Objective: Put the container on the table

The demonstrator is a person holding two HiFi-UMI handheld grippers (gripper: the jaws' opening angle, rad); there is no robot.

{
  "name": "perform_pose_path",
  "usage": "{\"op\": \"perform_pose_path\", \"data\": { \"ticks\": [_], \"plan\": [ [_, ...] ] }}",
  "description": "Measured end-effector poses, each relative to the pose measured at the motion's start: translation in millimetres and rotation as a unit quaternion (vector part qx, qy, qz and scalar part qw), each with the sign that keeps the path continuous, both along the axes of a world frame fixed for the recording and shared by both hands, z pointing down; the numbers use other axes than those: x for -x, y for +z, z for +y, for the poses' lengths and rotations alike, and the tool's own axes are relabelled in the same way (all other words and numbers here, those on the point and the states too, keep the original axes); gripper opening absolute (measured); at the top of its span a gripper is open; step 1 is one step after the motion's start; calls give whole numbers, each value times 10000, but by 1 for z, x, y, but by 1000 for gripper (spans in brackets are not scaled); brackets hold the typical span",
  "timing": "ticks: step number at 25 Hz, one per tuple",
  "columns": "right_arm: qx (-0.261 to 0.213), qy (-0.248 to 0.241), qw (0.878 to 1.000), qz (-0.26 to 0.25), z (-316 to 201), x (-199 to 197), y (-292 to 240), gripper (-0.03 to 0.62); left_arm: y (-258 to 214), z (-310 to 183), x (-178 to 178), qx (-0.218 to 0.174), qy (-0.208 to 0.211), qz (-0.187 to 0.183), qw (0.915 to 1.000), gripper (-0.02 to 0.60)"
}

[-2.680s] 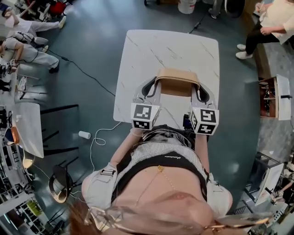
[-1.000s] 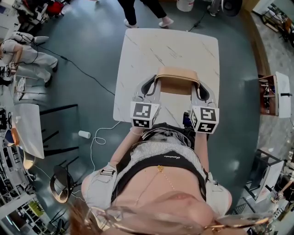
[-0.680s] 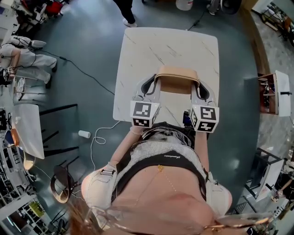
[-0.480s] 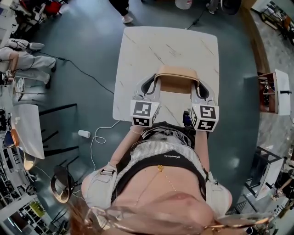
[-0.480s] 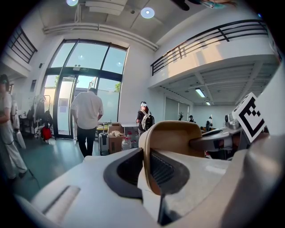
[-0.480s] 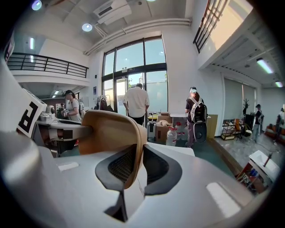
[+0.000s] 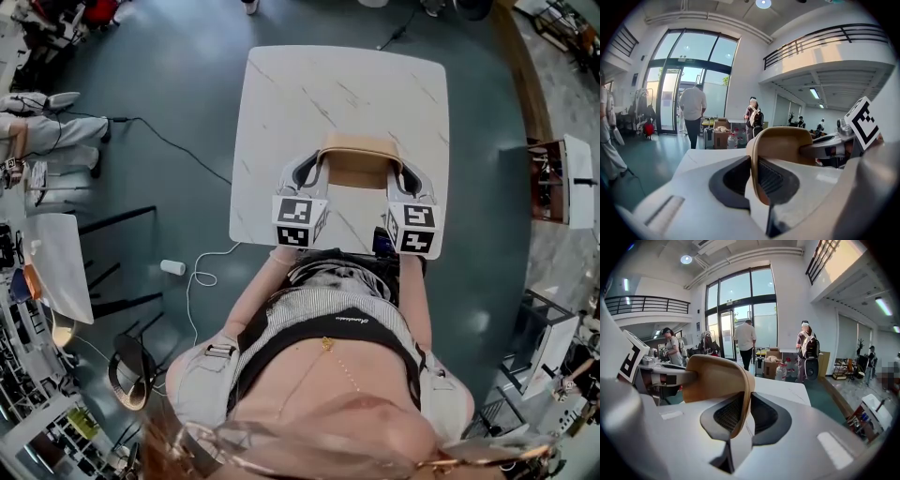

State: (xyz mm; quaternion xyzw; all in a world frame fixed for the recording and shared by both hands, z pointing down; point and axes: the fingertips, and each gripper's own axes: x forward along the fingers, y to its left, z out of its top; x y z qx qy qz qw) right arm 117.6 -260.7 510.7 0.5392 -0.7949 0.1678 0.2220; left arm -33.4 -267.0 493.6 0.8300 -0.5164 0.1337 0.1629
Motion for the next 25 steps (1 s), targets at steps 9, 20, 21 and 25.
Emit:
{"op": "perform_pose_path", "data": {
  "ticks": [9,20,21,25],
  "plan": [
    [720,-114,9973,119,1,2,61,75,62,-2,1,734,40,-47,9973,29],
    [1479,-7,9889,167,1,-1,128,72,126,-4,-1,1445,36,-139,9894,29],
    [1540,2,9879,167,1,-1,134,71,132,-5,-1,1511,34,-146,9884,29],
    [1734,16,9847,187,0,-1,152,71,148,-6,-2,1700,22,-166,9853,29]
  ]
}}
